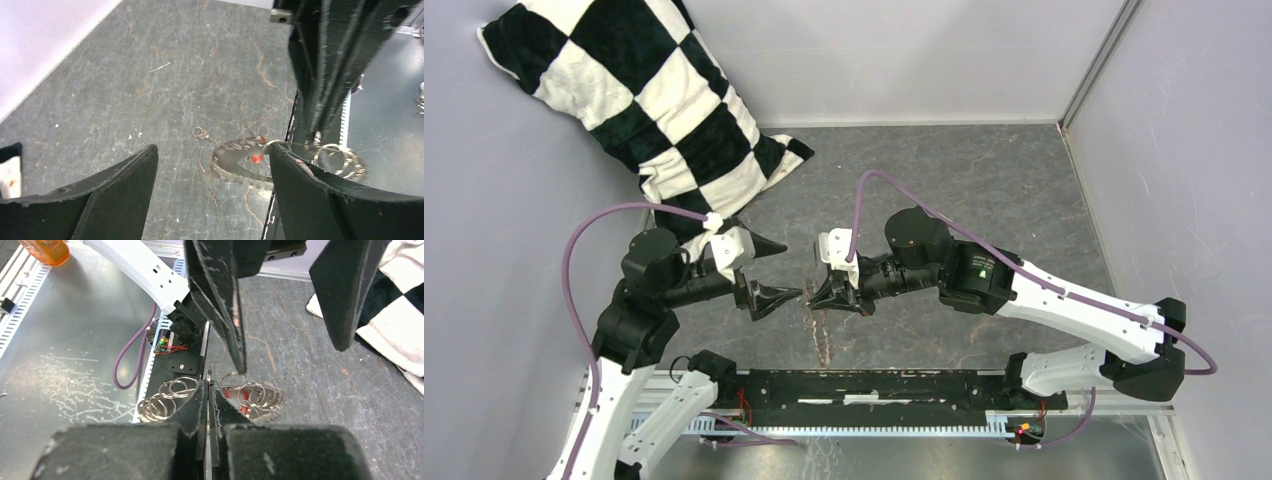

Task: Put the keys on the keyring
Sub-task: Adjust the keyring.

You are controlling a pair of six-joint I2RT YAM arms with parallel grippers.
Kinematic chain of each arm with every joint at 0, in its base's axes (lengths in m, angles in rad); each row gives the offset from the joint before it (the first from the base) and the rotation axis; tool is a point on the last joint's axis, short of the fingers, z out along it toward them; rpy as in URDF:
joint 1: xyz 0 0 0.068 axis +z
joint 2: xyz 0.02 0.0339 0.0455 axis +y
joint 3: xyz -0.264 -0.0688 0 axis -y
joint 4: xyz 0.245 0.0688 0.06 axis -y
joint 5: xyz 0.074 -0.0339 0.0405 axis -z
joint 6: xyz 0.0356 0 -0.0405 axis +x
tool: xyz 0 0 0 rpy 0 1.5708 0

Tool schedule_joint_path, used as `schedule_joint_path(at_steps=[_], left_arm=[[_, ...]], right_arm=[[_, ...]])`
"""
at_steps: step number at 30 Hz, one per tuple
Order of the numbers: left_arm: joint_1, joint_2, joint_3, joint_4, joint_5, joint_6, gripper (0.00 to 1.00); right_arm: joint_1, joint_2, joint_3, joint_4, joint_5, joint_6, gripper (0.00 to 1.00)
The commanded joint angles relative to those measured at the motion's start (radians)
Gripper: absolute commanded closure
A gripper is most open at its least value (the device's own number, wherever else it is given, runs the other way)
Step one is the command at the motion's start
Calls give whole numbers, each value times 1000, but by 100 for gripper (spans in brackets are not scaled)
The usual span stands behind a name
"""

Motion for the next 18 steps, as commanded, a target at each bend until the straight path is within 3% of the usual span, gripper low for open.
schedule_joint_path(at_steps=[1, 6, 9, 12, 18], left_arm=[[0, -39, 68, -1, 86, 89, 12], [0, -28, 135, -227, 251, 272, 15], [0, 7, 149, -330, 322, 341, 29], [0, 60, 142, -340, 330, 346, 42], [-1, 117, 141, -345, 310, 426, 48]], right_arm=[[3, -9, 20, 44, 17, 7, 99], [4, 4, 38, 21, 39, 6, 99], [4, 24, 67, -13, 71, 4, 99], [3, 41, 88, -31, 65, 6, 99], [5, 65, 114, -73, 64, 0, 99]])
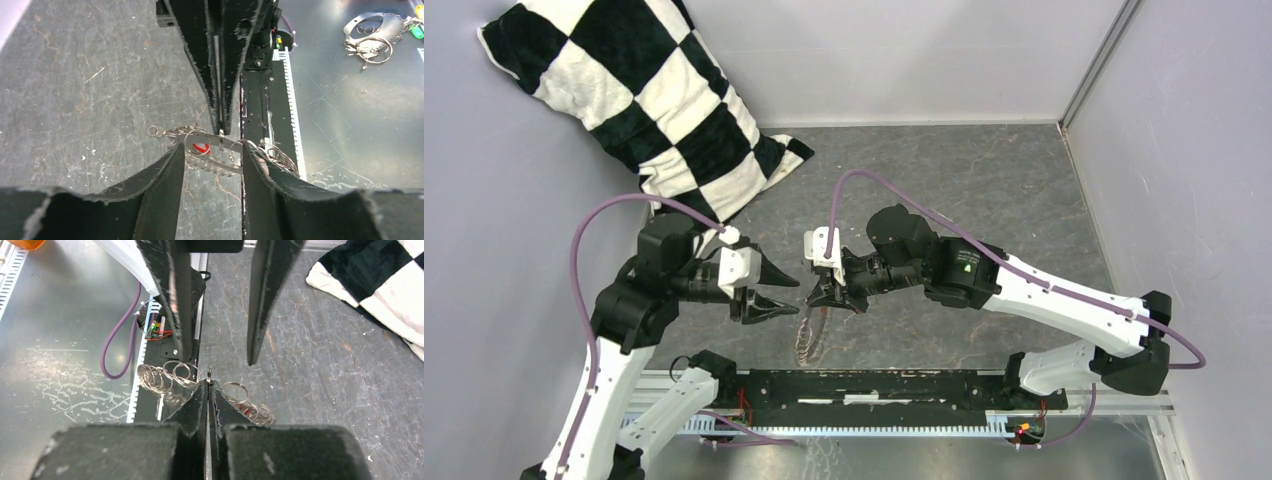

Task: Put the keys on the keyring
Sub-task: Adjust the keyring.

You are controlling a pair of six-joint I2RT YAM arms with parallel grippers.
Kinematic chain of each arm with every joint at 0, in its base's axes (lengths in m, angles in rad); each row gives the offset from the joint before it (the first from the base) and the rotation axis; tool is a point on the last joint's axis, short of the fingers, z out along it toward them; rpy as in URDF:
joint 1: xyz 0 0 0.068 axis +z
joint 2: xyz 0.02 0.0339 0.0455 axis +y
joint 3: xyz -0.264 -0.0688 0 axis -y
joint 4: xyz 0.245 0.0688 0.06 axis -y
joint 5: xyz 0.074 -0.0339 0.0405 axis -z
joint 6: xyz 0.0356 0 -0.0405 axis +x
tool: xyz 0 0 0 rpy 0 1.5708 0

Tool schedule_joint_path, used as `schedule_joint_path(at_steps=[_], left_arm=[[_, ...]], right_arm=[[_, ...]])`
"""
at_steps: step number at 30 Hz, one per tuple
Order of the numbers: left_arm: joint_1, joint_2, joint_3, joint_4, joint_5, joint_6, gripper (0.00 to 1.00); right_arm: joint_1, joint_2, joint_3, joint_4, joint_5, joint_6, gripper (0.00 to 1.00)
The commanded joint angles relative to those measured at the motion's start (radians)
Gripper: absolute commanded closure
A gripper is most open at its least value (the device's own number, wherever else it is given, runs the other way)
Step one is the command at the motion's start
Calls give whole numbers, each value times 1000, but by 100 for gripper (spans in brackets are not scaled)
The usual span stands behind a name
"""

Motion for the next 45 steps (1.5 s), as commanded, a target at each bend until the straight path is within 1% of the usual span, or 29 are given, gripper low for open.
schedule_joint_path(at_steps=[1, 7, 10, 13, 16, 23, 31, 34, 36, 39, 40, 43, 45], left_arm=[[1, 27, 8, -30, 20, 113, 49], [0, 22, -11, -11, 37, 107, 54], [0, 18, -20, -9, 62, 94, 59], [0, 0, -42, -24, 78, 130, 60], [0, -9, -59, -28, 64, 160, 60], [0, 33, -35, -33, 52, 173, 64], [-1, 40, -37, -32, 59, 179, 69], [-1, 43, -41, -2, 64, 150, 71], [0, 36, -55, 46, 61, 110, 77], [0, 20, -89, 130, 33, 31, 94], [-1, 14, -99, 147, 22, 17, 97], [-1, -5, -116, 176, -2, -3, 98], [1, -20, -129, 200, -2, -20, 98]], right_arm=[[5, 1, 65, 4, 5, 0, 99], [4, 8, 67, -2, 6, -1, 99], [3, 22, 90, -19, 9, -2, 99], [4, 33, 110, -29, 3, -2, 100], [4, 35, 112, -31, 4, -1, 99], [5, 49, 131, -53, 8, -3, 99], [5, 62, 141, -61, -1, -5, 99], [3, 71, 149, -69, -2, -3, 99], [3, 77, 155, -70, -7, -2, 99], [4, 80, 158, -67, -12, 3, 99], [4, 82, 156, -65, -13, 4, 99], [4, 78, 149, -56, -13, 7, 98], [4, 70, 137, -40, -13, 14, 95]])
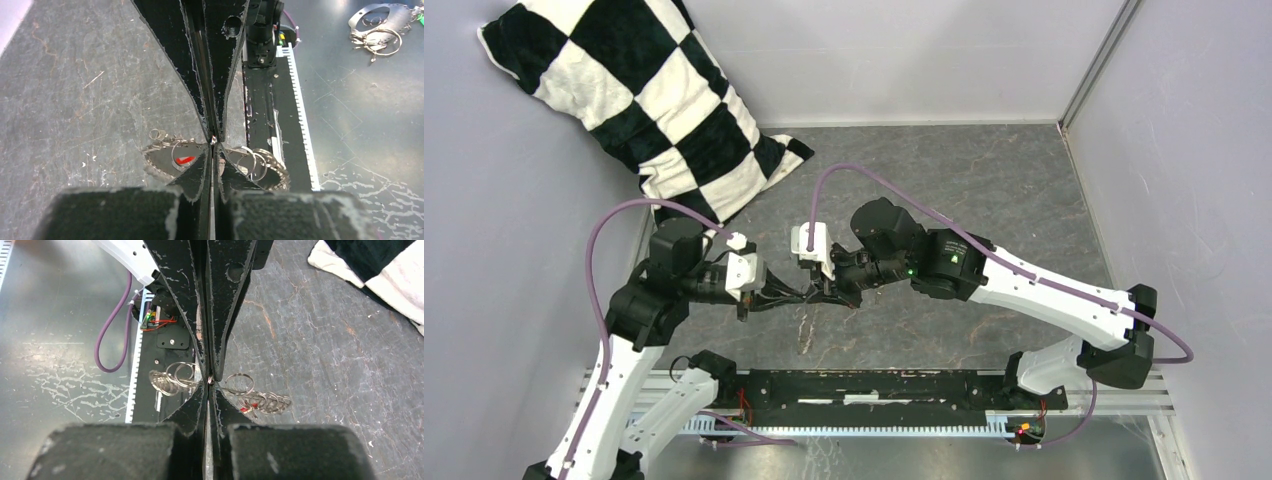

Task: Put the keys on the keyring
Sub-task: Adjust the keyring.

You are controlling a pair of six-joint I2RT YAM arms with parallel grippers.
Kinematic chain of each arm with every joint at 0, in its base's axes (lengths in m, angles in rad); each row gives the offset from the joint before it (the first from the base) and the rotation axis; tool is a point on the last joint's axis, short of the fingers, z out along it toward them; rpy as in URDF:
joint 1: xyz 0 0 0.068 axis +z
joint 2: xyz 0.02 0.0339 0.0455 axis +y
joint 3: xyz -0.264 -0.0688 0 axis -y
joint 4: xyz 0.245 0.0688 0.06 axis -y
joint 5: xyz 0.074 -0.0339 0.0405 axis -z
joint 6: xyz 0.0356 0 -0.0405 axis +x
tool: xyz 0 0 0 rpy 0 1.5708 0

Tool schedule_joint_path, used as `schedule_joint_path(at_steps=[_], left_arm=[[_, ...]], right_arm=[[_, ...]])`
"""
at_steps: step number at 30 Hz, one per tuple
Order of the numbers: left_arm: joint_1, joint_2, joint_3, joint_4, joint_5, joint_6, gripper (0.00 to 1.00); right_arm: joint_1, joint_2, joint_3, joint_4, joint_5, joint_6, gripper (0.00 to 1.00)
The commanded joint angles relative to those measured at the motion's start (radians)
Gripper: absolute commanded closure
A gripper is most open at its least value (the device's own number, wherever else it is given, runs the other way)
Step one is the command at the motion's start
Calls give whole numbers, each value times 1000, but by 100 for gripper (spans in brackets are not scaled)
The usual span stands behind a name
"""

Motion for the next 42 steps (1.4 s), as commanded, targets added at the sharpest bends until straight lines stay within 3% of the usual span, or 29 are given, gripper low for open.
schedule_joint_path(at_steps=[1, 5, 10, 18, 25, 31, 36, 42], left_arm=[[1, -32, -27, 141, -23, -83, 98], [0, -84, -74, 254, 8, -132, 98], [-1, -149, -145, 503, 17, -328, 98], [0, -134, -134, 696, 52, -555, 98], [0, -98, -76, 756, 129, -596, 98], [0, -77, -27, 756, 166, -599, 98], [-1, -61, -1, 759, 175, -652, 98], [-1, -81, -68, 988, 122, -876, 98]], right_arm=[[10, -15, 26, 82, -30, 18, 93], [8, -58, -27, 163, -21, 38, 83], [9, -142, -143, 316, -3, 83, 71], [9, -225, -243, 471, 47, 127, 47], [7, -332, -325, 549, 85, 127, 39], [0, -432, -389, 597, 98, 127, 39], [-3, -441, -405, 638, 96, 154, 54], [-3, -383, -400, 714, 44, 189, 59]])
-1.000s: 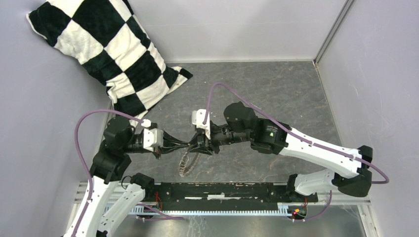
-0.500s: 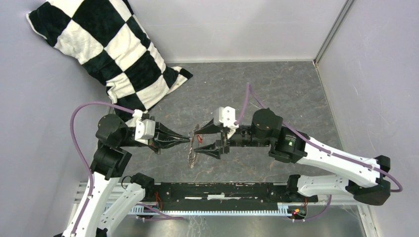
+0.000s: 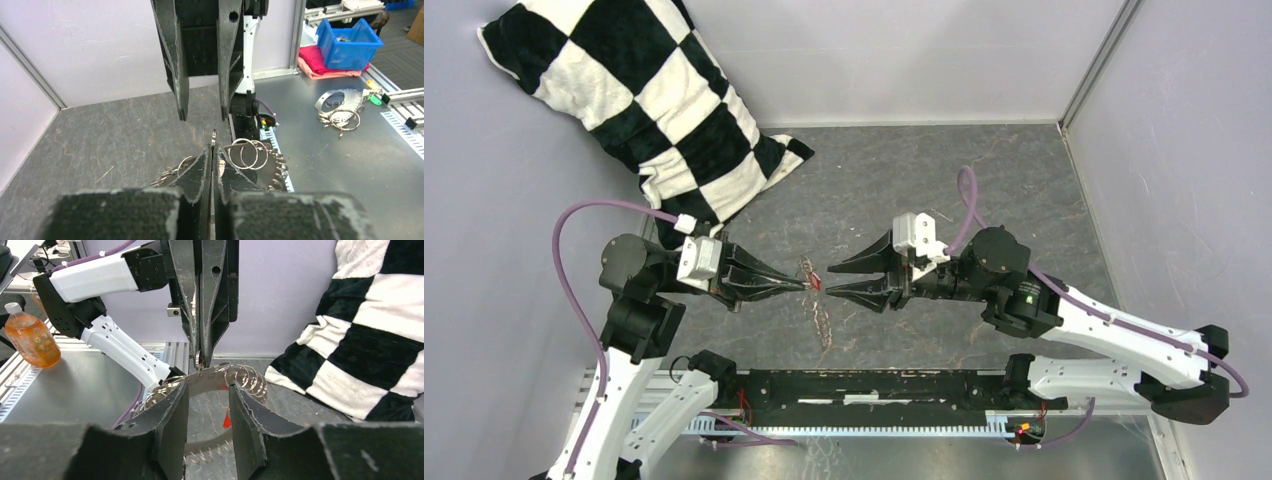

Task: Put the keys on the keyring
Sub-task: Adjust the keyring.

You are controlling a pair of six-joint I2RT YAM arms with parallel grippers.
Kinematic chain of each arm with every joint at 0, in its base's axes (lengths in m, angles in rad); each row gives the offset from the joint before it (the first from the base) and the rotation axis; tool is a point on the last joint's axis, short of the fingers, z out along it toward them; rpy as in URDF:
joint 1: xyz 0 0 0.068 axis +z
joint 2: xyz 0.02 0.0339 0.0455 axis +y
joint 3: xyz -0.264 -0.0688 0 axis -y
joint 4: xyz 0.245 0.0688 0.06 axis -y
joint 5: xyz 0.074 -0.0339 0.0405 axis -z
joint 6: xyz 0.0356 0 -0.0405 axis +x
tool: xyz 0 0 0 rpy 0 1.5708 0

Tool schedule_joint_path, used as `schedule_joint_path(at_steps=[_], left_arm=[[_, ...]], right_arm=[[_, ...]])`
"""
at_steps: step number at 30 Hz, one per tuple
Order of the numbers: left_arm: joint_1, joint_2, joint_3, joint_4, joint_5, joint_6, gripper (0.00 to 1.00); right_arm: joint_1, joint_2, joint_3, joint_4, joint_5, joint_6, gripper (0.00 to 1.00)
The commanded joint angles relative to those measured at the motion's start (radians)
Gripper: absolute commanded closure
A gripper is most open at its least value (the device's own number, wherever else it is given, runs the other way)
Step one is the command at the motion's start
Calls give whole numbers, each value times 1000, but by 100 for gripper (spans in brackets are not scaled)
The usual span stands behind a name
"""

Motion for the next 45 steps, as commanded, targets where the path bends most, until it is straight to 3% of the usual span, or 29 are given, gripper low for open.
schedule_joint_path(at_steps=[1, 11, 16, 18, 23, 27, 32, 36, 42, 45], left_arm=[[-1, -8, -22, 195, -29, -180, 98], [-5, 0, -22, 197, -10, -158, 98], [-6, -1, -25, 113, -10, -71, 98], [-5, 7, -22, 94, -17, -49, 98], [-5, 2, -16, -63, -13, 58, 98], [-5, -18, -7, -197, 9, 158, 98], [-5, -46, 18, -287, 16, 207, 98], [-5, -67, 42, -344, 15, 232, 98], [-4, -101, 71, -415, 7, 252, 98], [-5, -127, 70, -448, 9, 260, 98]], right_arm=[[-3, 37, 1, 97, -35, 36, 58], [-3, 70, 11, 113, -66, 37, 62], [-2, 24, 12, 25, 0, 7, 52], [-5, -6, -1, -13, 62, -6, 43], [-25, -29, -8, -150, 227, -13, 2], [-51, -40, -46, -211, 370, 4, 2], [-58, -111, -200, -174, 620, 65, 2], [-60, -152, -283, -171, 736, 70, 2], [-79, -80, -280, -309, 750, 158, 2], [-85, -66, -322, -324, 723, 195, 7]])
